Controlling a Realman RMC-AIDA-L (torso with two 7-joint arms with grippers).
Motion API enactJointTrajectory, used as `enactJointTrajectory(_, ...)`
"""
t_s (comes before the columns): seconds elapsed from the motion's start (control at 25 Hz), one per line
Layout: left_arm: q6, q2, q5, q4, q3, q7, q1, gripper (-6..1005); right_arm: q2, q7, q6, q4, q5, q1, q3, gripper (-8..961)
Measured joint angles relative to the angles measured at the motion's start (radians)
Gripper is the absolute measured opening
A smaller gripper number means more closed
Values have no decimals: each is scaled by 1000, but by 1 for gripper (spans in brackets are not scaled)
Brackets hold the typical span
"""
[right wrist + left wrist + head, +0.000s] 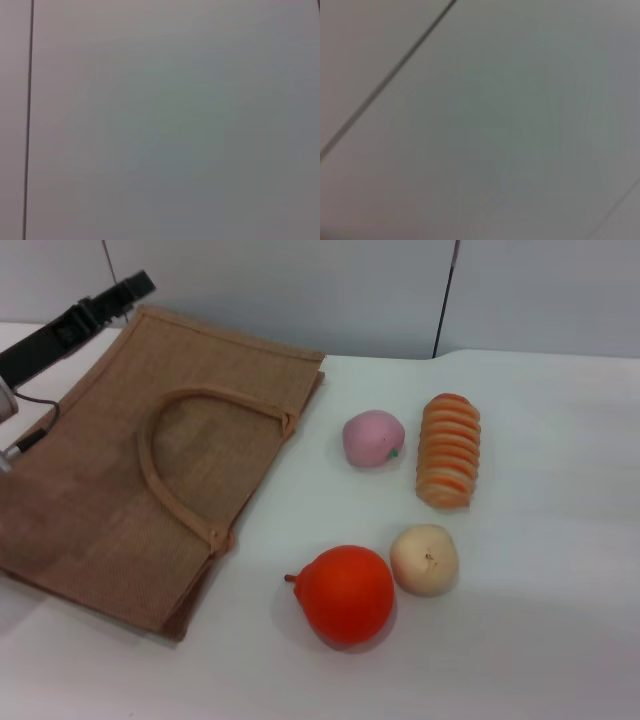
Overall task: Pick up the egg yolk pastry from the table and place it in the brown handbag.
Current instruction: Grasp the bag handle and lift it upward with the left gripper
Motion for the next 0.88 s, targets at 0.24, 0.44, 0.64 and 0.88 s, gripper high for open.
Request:
enactJointTrajectory(0.24,57,-28,444,297,5,-407,-28,624,0,0,-5,-1,0,-3,0,870)
enactJointTrajectory(0.44,59,-76,827,529,5,-662,-76,621,0,0,-5,-1,0,-4,0,867)
enactJointTrajectory(0.64,66,-112,1103,628,27,-776,-129,618,-2,0,-2,-2,0,-4,0,864)
enactJointTrajectory(0.88,148,-112,1210,615,187,-860,-143,614,-2,0,-4,-1,0,-4,1,860)
